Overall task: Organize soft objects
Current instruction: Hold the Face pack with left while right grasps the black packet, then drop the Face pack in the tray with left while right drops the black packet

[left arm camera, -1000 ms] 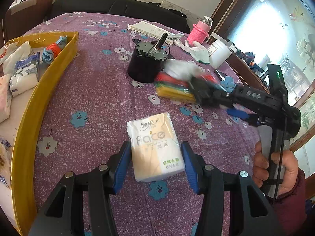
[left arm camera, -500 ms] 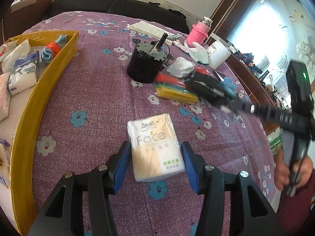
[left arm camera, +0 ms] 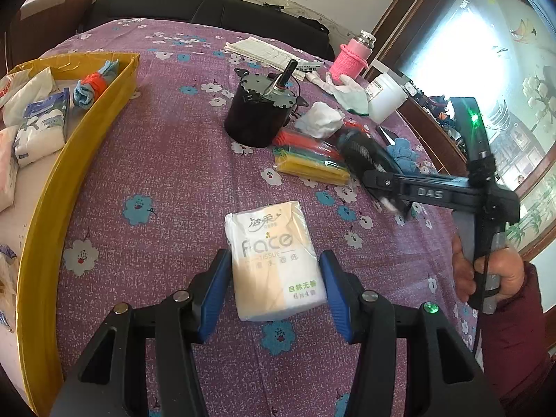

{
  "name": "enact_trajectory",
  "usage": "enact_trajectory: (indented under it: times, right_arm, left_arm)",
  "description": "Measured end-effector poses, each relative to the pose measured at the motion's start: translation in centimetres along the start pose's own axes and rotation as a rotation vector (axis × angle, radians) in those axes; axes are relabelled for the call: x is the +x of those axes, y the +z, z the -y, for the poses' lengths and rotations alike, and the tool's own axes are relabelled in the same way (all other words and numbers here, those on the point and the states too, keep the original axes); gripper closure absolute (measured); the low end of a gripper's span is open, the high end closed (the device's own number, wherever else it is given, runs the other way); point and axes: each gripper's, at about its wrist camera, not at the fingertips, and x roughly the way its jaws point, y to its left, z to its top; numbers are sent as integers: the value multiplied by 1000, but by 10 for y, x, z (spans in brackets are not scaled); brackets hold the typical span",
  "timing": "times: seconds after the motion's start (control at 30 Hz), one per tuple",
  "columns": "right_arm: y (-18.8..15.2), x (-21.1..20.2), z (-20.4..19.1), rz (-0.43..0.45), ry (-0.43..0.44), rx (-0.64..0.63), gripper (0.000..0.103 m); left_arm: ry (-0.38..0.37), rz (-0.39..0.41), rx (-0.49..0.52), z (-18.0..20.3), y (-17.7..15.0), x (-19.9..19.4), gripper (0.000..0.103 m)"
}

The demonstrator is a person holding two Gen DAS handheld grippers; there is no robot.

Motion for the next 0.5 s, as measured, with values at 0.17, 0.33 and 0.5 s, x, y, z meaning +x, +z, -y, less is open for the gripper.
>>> enact_trajectory:
  times: [0.17, 0.33, 0.5]
  right_arm:
    - [-10, -16, 12, 49, 49, 95, 73]
    - [-35, -60, 13, 113, 48, 124, 73]
    - [-50, -93, -1, 151, 79, 114, 73]
  left_arm:
    - [13, 6, 1, 1, -1, -1, 55]
    - [10, 75, 33, 6, -4, -13, 56]
    - [-49, 114, 11, 5, -7, -30, 56]
